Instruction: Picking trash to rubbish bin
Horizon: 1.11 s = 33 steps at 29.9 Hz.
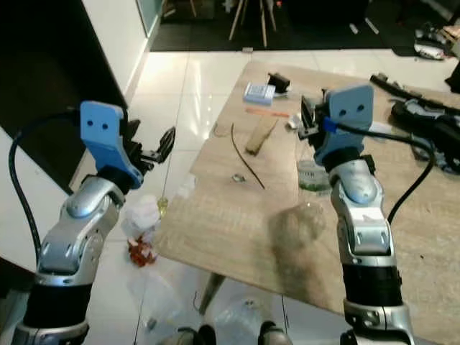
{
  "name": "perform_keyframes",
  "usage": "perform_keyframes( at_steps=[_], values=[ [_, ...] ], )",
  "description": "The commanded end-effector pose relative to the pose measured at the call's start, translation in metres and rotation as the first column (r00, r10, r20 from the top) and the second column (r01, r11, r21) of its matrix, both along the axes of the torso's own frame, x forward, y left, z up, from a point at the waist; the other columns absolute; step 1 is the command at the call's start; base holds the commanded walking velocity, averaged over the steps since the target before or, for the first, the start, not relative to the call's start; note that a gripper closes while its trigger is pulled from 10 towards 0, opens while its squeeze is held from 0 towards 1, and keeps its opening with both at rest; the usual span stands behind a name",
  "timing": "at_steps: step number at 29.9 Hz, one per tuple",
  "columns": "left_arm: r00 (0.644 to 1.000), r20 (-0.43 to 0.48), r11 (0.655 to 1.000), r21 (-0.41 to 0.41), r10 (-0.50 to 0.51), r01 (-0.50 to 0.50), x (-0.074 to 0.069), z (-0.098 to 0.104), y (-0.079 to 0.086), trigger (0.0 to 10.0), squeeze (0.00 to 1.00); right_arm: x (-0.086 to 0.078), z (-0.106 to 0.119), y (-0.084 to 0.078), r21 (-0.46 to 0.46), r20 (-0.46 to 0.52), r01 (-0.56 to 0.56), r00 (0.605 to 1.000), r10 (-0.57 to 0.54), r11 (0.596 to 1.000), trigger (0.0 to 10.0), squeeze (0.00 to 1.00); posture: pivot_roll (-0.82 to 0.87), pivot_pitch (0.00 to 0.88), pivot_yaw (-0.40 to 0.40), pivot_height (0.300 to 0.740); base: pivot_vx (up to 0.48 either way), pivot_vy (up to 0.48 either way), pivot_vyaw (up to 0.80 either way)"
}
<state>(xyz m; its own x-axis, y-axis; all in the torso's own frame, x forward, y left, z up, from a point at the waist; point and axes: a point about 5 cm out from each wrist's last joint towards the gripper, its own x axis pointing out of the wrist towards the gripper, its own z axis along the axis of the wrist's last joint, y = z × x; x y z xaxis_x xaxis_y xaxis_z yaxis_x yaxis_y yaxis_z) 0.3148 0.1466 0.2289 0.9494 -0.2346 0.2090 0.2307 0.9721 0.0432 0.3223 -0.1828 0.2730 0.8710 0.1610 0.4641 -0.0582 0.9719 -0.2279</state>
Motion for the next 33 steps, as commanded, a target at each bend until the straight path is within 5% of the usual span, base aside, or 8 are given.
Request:
perform_keyframes(
  at_steps=[1,19,27,33],
  values=[
    [1.000,-0.011,1.000,0.000,-0.003,0.003,-0.0029,-0.0028,0.0012,10.0,0.00,-0.0026,-0.0030,0.0022,0.011,-0.013,-0.011,1.000,0.011,1.000,10.0,0.00,0.00,0.158,0.038,0.740,-0.424,0.000,0.00],
    [0.999,-0.042,0.999,0.035,-0.023,0.025,-0.0012,-0.0043,0.0013,10.0,0.00,-0.0032,-0.0040,0.0032,0.036,-0.029,-0.002,1.000,0.003,0.999,10.0,0.00,0.00,0.168,0.050,0.740,-0.430,0.000,0.00],
    [0.993,-0.092,0.988,0.126,-0.075,0.086,0.0003,-0.0100,-0.0035,10.0,0.02,-0.0043,-0.0062,0.0018,0.073,-0.037,0.015,0.999,-0.012,0.997,10.0,0.00,0.01,0.162,0.071,0.740,0.000,0.000,0.00],
    [0.988,-0.113,0.979,0.161,-0.105,0.123,0.0008,-0.0115,-0.0072,10.0,0.00,-0.0062,-0.0105,0.0003,0.093,-0.050,0.028,0.998,-0.023,0.995,10.0,0.00,0.02,0.156,0.085,0.740,0.000,-0.480,0.00]
  ],
)
